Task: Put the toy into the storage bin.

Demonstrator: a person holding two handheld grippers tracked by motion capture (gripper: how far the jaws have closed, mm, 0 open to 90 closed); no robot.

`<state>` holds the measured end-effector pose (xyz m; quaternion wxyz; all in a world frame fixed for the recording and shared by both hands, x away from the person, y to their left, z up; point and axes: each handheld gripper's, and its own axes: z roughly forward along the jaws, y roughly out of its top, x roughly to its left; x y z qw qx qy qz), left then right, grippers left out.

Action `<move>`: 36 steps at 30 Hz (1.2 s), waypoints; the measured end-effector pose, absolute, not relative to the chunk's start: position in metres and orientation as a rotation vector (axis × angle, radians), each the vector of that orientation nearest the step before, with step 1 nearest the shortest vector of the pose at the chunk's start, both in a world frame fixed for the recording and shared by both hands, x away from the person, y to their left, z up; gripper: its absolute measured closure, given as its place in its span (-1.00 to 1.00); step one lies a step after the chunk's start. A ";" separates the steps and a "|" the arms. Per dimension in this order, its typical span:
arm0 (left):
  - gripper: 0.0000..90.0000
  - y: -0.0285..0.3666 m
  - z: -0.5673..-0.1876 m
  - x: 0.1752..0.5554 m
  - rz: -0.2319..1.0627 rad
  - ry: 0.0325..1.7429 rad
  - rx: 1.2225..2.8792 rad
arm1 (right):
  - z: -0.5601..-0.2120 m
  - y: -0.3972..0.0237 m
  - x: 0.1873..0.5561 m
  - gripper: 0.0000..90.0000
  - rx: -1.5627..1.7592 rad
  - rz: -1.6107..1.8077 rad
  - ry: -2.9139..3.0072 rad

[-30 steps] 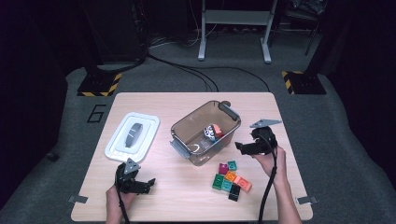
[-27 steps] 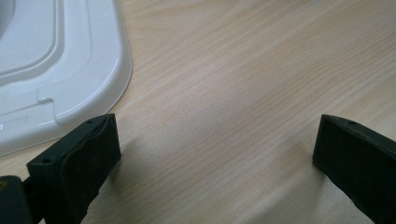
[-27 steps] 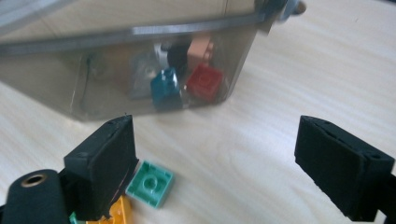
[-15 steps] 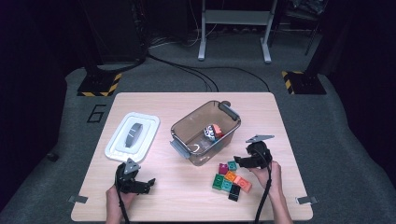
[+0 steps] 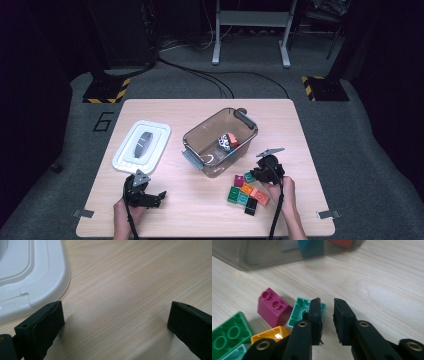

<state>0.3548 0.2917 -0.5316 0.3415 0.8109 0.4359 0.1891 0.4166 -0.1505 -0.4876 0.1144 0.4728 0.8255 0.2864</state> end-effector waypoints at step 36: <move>-0.98 0.292 -0.532 0.355 0.492 1.134 2.109 | -0.491 -0.146 0.420 0.14 1.517 0.791 2.335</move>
